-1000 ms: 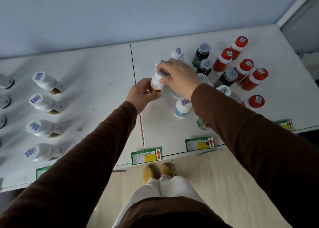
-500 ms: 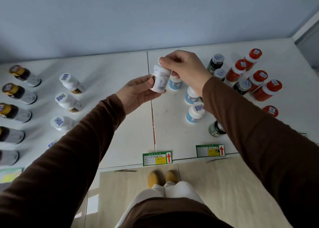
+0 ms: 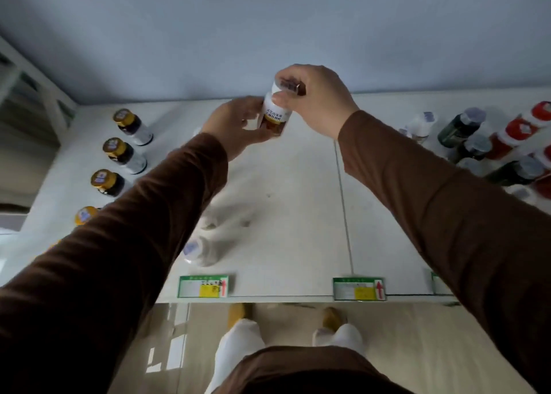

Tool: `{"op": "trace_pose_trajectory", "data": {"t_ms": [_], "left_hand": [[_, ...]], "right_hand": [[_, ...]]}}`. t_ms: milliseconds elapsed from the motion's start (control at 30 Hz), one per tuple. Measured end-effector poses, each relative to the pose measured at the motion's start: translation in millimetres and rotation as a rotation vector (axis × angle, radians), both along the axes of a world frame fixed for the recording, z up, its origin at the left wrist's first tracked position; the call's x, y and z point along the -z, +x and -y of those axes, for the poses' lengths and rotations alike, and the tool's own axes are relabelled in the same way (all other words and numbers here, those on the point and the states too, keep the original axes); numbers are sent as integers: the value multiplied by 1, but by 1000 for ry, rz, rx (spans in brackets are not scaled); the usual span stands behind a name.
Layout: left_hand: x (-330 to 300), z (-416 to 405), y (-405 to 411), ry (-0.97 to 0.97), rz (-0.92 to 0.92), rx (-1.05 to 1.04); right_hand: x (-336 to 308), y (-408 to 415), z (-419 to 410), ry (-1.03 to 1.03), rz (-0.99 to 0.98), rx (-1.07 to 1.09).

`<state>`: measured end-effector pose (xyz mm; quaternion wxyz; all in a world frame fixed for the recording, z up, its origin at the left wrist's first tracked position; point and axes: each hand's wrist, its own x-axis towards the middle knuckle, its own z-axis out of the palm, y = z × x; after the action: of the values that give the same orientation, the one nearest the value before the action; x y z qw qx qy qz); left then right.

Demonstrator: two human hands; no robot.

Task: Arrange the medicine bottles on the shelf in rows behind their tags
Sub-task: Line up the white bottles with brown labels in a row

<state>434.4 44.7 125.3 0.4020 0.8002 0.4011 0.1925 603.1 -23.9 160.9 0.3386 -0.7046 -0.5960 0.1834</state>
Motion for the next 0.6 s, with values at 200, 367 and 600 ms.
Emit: {"op": "trace_pose_trajectory", "data": {"t_ms": [200,367,600], "left_hand": [[12,-104,-77,190,-232,0],[38,-143,-106,241,-372,13],[70,-163,-121,216,-495,30]], "right_hand": [[21,-64,-79,-90,78,91],[48,-98,-125,-216,150,95],[79,-117,-162,-316,189,63]]}}
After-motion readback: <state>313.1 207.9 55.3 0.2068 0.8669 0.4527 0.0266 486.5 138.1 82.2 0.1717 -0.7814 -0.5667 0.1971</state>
